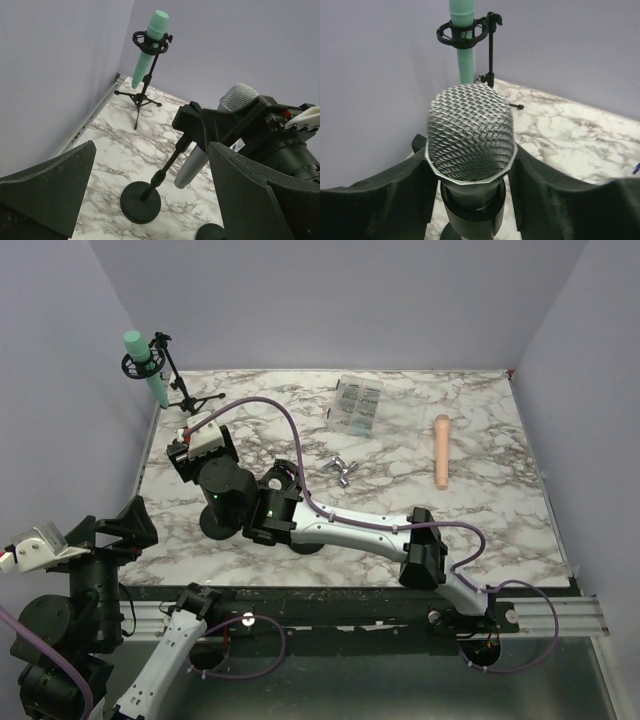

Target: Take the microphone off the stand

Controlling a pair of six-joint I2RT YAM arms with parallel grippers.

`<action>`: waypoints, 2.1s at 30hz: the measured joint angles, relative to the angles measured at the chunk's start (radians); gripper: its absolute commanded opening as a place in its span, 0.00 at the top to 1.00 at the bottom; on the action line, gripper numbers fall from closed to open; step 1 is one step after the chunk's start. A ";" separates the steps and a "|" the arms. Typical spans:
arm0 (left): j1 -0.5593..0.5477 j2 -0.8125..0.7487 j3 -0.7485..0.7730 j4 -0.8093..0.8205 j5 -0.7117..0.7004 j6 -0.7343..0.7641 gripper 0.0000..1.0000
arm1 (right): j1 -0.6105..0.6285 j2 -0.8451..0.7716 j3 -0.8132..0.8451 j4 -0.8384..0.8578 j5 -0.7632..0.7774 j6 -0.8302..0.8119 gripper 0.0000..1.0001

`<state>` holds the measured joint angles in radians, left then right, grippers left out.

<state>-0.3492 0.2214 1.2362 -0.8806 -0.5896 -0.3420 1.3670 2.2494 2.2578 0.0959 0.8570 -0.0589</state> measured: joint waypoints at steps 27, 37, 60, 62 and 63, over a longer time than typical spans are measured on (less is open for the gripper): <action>0.000 -0.015 -0.209 0.016 0.396 -0.031 0.01 | -0.328 -0.358 -0.508 0.091 -1.335 -0.081 0.99; 0.000 -0.023 -0.288 0.047 0.452 -0.007 0.01 | -0.333 -0.379 -0.546 0.117 -1.350 0.006 0.22; 0.000 -0.084 -0.266 0.057 0.292 -0.041 0.01 | -0.030 -0.367 -0.335 -0.043 -0.246 0.145 0.06; 0.000 -0.084 -0.267 0.054 0.286 -0.044 0.01 | -0.019 -0.336 -0.300 -0.048 -0.183 0.124 0.08; 0.000 -0.084 -0.268 0.053 0.286 -0.045 0.01 | -0.016 -0.319 -0.283 -0.050 -0.157 0.114 0.10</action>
<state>-0.3492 0.1371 0.9684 -0.8276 -0.3031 -0.3870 1.3506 1.9308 1.9751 0.0463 0.7002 0.0555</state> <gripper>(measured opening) 0.982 0.934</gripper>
